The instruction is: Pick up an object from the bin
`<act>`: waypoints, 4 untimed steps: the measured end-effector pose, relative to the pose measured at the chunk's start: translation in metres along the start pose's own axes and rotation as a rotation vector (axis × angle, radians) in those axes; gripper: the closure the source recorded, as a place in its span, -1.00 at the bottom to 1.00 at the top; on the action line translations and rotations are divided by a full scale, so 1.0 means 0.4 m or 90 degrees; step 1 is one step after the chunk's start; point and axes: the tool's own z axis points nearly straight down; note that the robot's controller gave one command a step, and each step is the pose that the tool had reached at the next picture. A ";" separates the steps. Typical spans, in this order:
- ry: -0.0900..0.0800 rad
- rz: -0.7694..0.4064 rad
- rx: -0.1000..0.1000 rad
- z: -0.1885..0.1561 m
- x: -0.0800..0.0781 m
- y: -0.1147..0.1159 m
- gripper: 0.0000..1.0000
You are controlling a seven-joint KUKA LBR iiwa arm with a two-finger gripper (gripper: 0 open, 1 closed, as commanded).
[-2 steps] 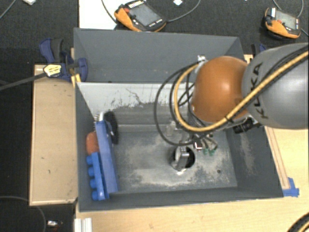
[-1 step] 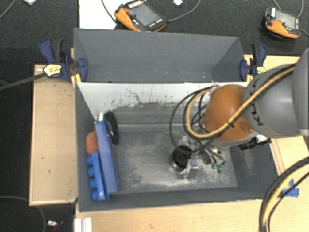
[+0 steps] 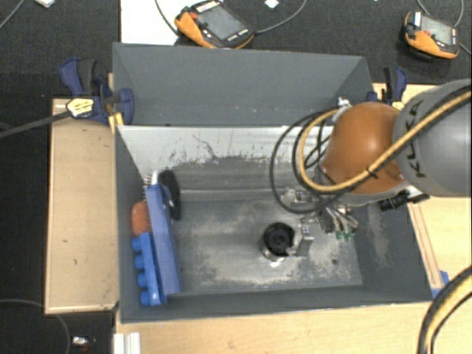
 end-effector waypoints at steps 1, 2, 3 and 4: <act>0.012 0.011 0.002 0.069 -0.002 -0.001 -1.00; 0.003 0.124 0.001 0.143 0.024 0.029 -1.00; 0.006 0.120 0.001 0.133 -0.030 0.008 1.00; 0.006 0.121 0.001 0.132 -0.030 0.008 1.00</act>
Offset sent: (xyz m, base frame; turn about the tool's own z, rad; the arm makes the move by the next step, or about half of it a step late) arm -0.0089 0.0124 -0.0584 0.1964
